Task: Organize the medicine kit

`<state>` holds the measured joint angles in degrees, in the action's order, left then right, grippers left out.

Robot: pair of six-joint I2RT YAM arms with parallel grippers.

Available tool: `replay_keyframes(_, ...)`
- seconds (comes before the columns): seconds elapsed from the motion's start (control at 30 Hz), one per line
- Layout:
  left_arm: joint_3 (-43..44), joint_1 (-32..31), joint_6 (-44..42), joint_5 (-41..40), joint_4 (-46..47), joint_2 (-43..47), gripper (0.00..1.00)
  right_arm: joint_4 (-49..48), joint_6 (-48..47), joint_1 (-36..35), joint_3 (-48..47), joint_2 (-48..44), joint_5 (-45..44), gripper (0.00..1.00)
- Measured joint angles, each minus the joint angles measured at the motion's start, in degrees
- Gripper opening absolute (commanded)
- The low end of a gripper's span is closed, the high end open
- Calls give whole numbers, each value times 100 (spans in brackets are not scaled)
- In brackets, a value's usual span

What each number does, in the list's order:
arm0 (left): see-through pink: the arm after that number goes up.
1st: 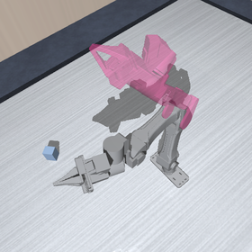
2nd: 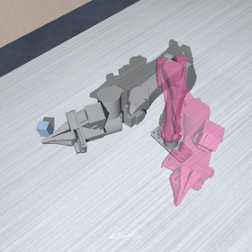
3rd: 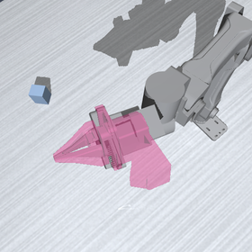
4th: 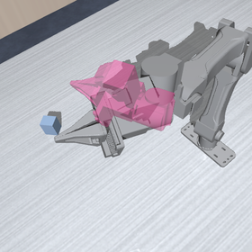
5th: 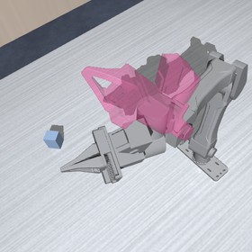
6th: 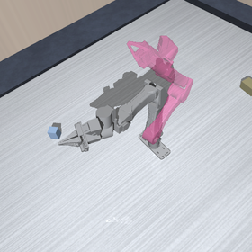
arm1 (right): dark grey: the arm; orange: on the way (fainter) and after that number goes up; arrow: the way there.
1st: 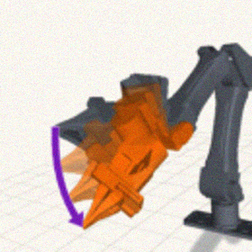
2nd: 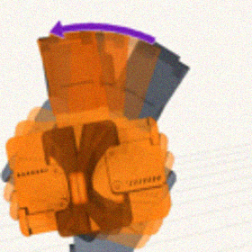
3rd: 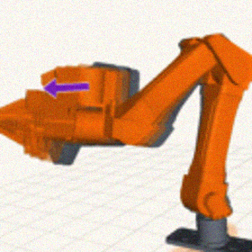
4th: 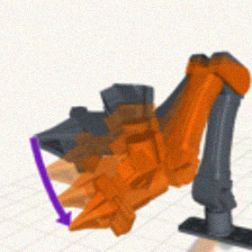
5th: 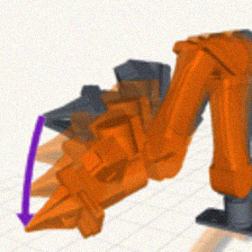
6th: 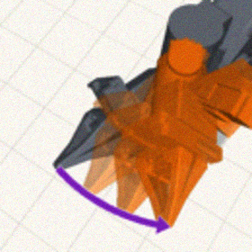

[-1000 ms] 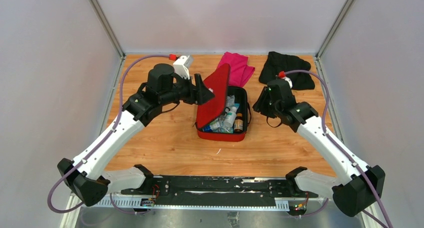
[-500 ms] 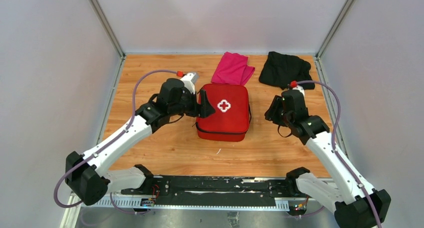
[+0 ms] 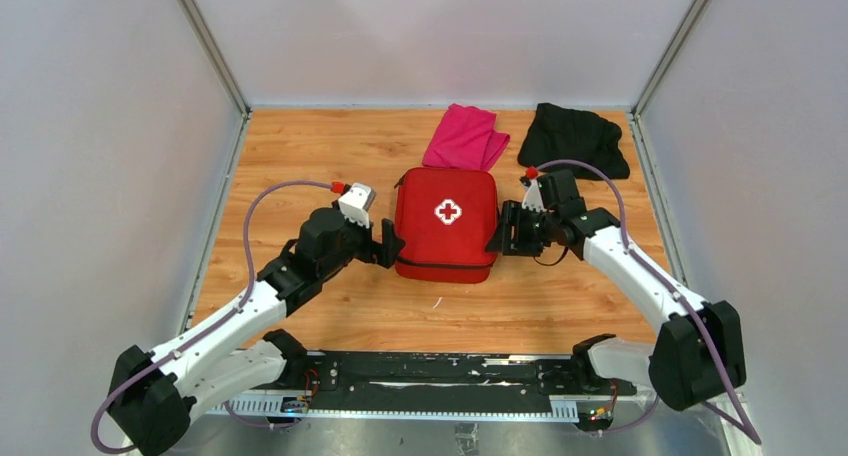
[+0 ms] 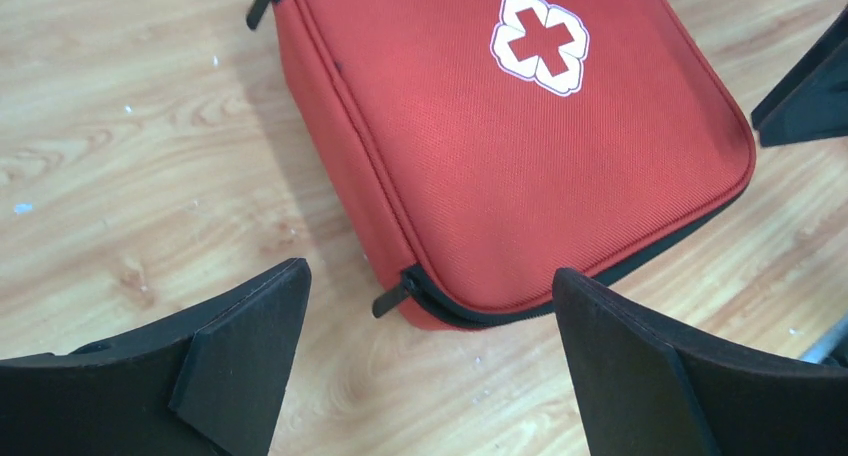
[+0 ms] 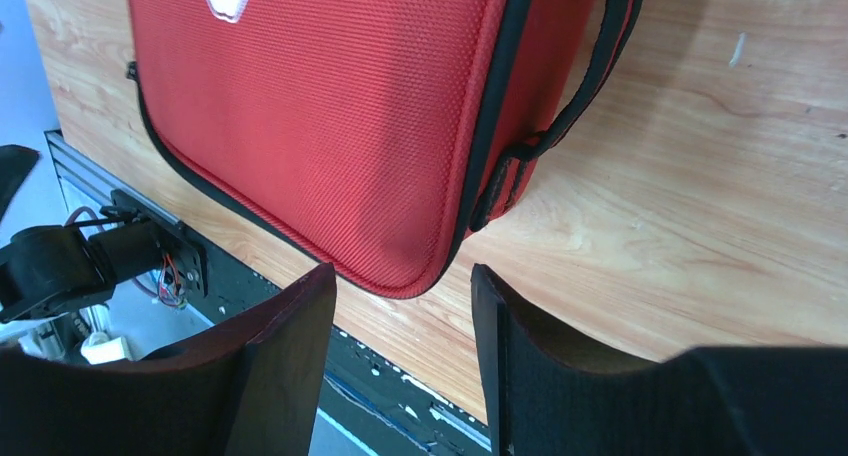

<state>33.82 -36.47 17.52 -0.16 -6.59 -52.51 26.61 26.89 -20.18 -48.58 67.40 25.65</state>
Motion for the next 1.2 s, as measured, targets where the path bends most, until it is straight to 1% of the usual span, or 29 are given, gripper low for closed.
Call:
replay_keyframes(0.17,-730,0,-549,-111,1008,262,96,9,-76,0,-44,560,188,57)
replay_keyframes(0.37,-973,0,-1134,365,1294,109,88,76,-227,0,-155,769,271,57)
replay_keyframes(0.5,-1075,0,-1569,588,1429,140,87,118,-341,0,-306,863,310,57)
replay_keyframes(0.63,-1113,0,-1906,608,1414,109,86,164,-446,0,-334,881,356,57)
replay_keyframes(0.77,-905,0,-2131,599,1064,-116,85,208,-538,0,-334,946,398,57)
replay_keyframes(0.87,-525,0,-2323,691,501,-367,84,254,-581,0,-339,970,400,57)
replay_keyframes(1.0,264,0,-2699,787,-494,-782,81,297,-610,0,-354,986,435,57)
replay_keyframes(1.1,551,0,-2898,710,-879,-1021,77,299,-638,0,-358,1021,448,57)
replay_keyframes(1.2,553,0,-2986,704,-1078,-1191,71,304,-662,0,-374,1067,485,57)
